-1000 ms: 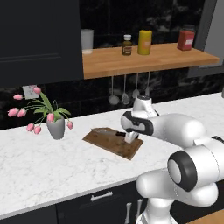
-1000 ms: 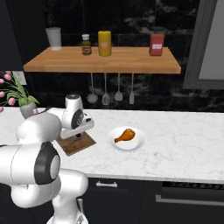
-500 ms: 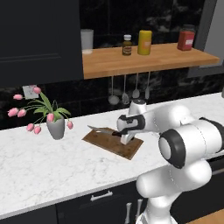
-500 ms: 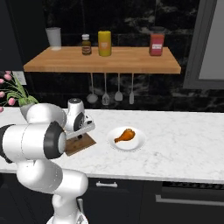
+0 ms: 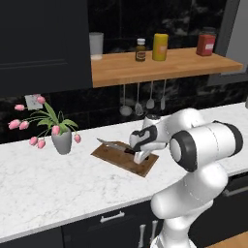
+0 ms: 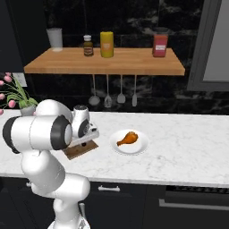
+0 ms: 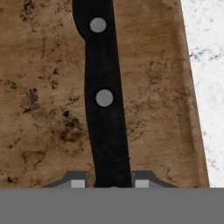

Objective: Pick up the knife from the drawer and place it on the cutting board. Then place the meat from the plate to the cutting board.

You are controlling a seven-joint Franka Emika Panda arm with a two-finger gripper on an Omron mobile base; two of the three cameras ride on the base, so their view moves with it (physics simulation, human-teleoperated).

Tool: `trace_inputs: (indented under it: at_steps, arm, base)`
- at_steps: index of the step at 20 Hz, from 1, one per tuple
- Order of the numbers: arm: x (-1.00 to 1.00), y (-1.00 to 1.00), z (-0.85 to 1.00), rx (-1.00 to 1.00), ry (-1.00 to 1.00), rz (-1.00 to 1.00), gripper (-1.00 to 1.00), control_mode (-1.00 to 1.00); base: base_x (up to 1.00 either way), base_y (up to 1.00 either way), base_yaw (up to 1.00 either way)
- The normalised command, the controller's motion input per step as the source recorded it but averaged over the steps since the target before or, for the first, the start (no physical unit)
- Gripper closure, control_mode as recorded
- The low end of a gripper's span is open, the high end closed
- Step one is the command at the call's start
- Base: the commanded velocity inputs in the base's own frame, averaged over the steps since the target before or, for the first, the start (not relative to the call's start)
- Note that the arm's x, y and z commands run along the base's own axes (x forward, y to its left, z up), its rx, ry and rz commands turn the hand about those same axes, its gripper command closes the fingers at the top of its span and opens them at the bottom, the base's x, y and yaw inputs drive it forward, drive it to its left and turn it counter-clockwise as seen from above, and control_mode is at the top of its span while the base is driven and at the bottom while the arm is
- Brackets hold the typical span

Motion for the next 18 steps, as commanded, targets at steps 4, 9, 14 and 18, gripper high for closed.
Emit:
trace_inputs:
  at_steps: [4, 9, 14, 18]
  arm:
    - [0.00, -0.10, -0.04, 0.00, 0.08, 0.00, -1.00, -1.00]
    - [-0.07, -0.15, 0.13, 0.00, 0.02, 0.00, -1.00, -1.00]
    - [-0.36, -0.18, 0.40, 0.00, -0.02, 0.00, -1.00, -1.00]
    - [-0.15, -0.29, 0.48, 0.01, -0.06, -0.09, -1.00, -1.00]
  base:
    - [0.00, 0.00, 0.00]
    - [0.00, 0.00, 0.00]
    - [0.00, 0.00, 0.00]
    - [0.00, 0.00, 0.00]
